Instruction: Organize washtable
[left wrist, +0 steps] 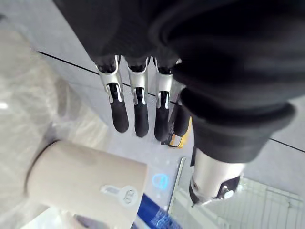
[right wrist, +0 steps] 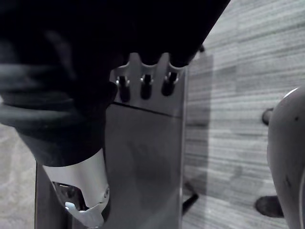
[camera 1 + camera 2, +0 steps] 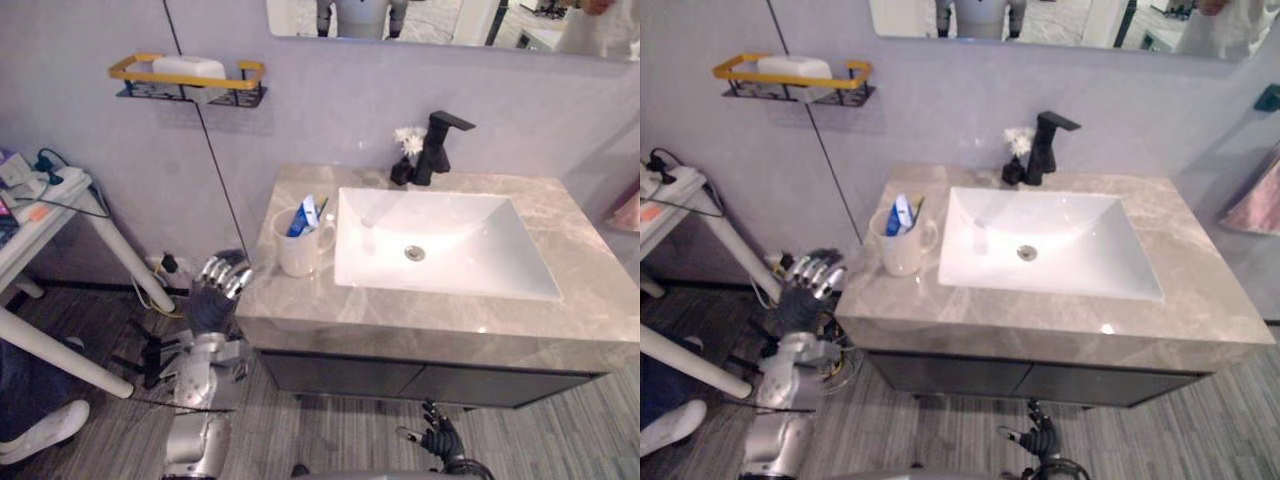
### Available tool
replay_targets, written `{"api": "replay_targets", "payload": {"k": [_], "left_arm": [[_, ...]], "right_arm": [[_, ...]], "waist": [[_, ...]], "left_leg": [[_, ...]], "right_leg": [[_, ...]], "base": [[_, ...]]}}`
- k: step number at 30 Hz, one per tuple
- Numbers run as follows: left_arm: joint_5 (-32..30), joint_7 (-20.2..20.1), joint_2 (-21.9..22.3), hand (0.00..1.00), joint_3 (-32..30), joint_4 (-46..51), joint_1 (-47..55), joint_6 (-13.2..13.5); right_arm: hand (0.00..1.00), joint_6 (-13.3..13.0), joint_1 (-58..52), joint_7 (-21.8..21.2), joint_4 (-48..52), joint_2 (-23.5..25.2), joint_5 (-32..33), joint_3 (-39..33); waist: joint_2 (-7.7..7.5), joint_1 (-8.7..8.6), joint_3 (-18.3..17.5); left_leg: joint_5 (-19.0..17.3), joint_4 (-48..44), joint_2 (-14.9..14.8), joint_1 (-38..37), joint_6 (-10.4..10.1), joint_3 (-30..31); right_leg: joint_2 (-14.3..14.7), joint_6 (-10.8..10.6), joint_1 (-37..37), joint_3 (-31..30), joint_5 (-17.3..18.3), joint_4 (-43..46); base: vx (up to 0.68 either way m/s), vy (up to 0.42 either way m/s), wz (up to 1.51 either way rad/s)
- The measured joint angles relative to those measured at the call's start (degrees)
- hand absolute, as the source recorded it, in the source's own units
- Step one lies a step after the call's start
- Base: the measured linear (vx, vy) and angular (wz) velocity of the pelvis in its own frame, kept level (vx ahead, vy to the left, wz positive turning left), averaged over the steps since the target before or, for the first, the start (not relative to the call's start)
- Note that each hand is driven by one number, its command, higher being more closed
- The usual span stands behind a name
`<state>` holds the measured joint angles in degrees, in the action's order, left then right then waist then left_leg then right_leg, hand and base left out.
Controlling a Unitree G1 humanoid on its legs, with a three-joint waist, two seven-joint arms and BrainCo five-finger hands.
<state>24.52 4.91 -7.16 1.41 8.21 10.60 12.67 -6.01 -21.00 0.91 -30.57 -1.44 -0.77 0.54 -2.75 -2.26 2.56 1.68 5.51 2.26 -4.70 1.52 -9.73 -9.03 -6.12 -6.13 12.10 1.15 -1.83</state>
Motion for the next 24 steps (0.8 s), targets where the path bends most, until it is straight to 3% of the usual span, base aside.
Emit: {"api": "replay_targets", "payload": {"k": [7, 24], "left_arm": [[-0.03, -1.06, 0.31, 1.0, 3.59, -2.97, 0.02, -0.4], [-1.07, 0.35, -1.55, 1.0, 2.61, -6.8, -5.64, -1.17]], "right_arm": [[0.0, -0.01, 0.58, 0.06, -0.09, 0.01, -0.35, 0.31], [0.0, -0.31, 0.57, -0.09, -0.07, -0.21, -1.73, -0.71]], "waist": [[-0.18, 0.06, 0.26], [-0.26, -0.21, 2.42]], "left_leg": [[0.0, 0.27, -0.16, -0.1, -0.08, 0.06], [-0.08, -0.07, -0.89, -0.18, -0.19, -1.98]], "right_leg": [[0.17, 0.0, -0.34, 0.19, 0.0, -0.34], [0.82, 0.31, 0.29, -1.5, -0.25, -0.77]], "base": [[0.0, -0.002, 0.01], [0.0, -0.004, -0.05]]}}
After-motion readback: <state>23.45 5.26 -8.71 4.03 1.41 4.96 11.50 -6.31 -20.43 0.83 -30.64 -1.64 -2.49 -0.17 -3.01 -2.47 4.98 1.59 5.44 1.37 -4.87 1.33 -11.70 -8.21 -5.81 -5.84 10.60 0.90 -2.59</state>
